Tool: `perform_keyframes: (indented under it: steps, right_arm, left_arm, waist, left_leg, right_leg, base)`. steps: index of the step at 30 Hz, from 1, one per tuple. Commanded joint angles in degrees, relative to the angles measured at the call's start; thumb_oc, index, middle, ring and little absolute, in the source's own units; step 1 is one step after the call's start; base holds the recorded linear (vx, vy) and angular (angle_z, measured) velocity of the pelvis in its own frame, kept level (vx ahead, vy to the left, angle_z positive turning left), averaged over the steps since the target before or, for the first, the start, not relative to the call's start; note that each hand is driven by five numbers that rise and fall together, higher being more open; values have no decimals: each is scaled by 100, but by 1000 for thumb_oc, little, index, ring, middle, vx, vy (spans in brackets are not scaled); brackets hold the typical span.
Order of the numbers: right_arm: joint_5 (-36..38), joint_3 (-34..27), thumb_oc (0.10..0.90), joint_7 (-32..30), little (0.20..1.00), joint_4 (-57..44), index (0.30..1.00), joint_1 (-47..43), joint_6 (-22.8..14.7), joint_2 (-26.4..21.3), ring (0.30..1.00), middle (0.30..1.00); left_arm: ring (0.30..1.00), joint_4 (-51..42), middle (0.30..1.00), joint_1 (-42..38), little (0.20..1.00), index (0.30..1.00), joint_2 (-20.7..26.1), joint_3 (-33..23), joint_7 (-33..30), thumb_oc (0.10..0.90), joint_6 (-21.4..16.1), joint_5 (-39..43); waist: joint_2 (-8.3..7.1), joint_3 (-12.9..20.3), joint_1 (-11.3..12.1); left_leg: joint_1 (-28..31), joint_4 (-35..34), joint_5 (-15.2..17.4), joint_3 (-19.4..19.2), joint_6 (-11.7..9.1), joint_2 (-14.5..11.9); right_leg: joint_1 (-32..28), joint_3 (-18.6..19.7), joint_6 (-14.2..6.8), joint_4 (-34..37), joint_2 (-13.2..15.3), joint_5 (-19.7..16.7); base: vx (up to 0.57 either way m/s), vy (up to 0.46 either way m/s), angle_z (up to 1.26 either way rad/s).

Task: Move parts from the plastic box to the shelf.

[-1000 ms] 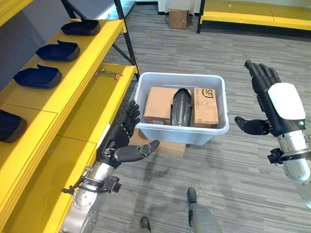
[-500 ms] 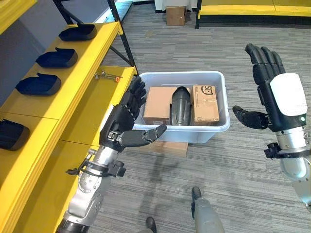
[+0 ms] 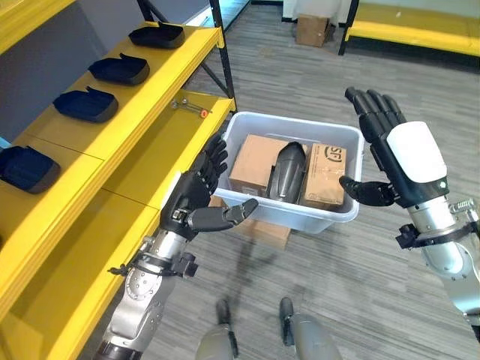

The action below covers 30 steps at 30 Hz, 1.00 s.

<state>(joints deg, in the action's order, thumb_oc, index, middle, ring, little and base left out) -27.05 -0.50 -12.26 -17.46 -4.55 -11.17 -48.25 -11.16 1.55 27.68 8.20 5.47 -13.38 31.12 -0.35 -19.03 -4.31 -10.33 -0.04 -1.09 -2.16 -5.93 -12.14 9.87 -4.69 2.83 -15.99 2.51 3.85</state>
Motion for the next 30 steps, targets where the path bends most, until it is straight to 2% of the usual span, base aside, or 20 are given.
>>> perform_keyframes:
  steps: [1, 5, 10, 15, 25, 28, 29, 30]
  right_arm:
    - [-5, -34, 900, -232, 1000, -567, 1000, -710, -452, -247, 1000, 1000]
    - [67, -88, 900, -330, 1000, -770, 1000, -442, -361, -183, 1000, 1000]
    - [-69, 45, 900, -295, 1000, -844, 1000, -525, -79, -51, 1000, 1000]
    - [-62, 169, 900, -396, 1000, -808, 1000, -740, 32, -64, 1000, 1000]
    - [-274, 404, 900, -403, 1000, -700, 1000, -1134, -22, -164, 1000, 1000]
    - [-336, 359, 900, -394, 1000, -701, 1000, -1132, 40, -188, 1000, 1000]
    - [-368, 302, 900, -360, 1000, -728, 1000, -1062, 72, -180, 1000, 1000]
    - [-454, 266, 900, -337, 1000, -741, 1000, -987, 40, -123, 1000, 1000]
  left_arm:
    - [1000, -720, 1000, 209, 1000, 1000, 2, -538, 33, 900, -910, -33]
    - [1000, -676, 1000, 184, 1000, 1000, 96, -582, 143, 900, -871, 17]
    - [1000, -767, 1000, 17, 1000, 1000, 159, -556, 166, 900, -794, -53]
    - [1000, -849, 1000, -123, 1000, 1000, 259, -576, 112, 900, -769, -93]
    - [1000, -822, 1000, -148, 1000, 1000, 375, -729, 211, 900, -771, -150]
    - [1000, -855, 1000, -52, 1000, 1000, 407, -793, 361, 900, -677, -51]
    - [1000, -849, 1000, 12, 1000, 1000, 411, -831, 510, 900, -585, 44]
    - [1000, -878, 1000, 72, 1000, 1000, 403, -841, 626, 900, -520, 49]
  waist:
    - [60, 332, 146]
    - [91, 429, 175]
    - [64, 483, 292]
    - [34, 429, 390]
    - [-65, 431, 613]
    - [-123, 522, 674]
    - [-168, 593, 709]
    - [-200, 616, 736]
  left_leg:
    - [-100, -64, -645, 369, -5, -28]
    - [59, 90, -390, 60, 48, 104]
    - [124, 102, -214, 61, 119, 315]
    - [45, 186, -95, 117, 200, 470]
    - [-129, 749, 315, 68, 467, 865]
    - [-140, 924, 463, -5, 611, 966]
    - [-117, 981, 549, -33, 770, 1077]
    - [-46, 1002, 639, -40, 923, 1192]
  right_leg:
    - [-1030, 552, -338, 147, 197, 837]
    - [-1102, 363, -443, 103, 285, 893]
    - [-1085, 159, -544, 294, 408, 758]
    - [-1064, 105, -597, 459, 476, 656]
    - [-1186, 32, -729, 557, 694, 556]
    - [-1298, -4, -774, 429, 764, 574]
    - [-1335, -25, -803, 62, 811, 403]
    - [-1184, 4, -842, -650, 917, 59]
  base:
    - [259, 163, -72]
    - [246, 92, -71]
    - [105, 16, 6]
    - [62, 14, 18]
    - [88, 82, 5]
    - [163, 146, -8]
    - [175, 220, -6]
    - [202, 255, 2]
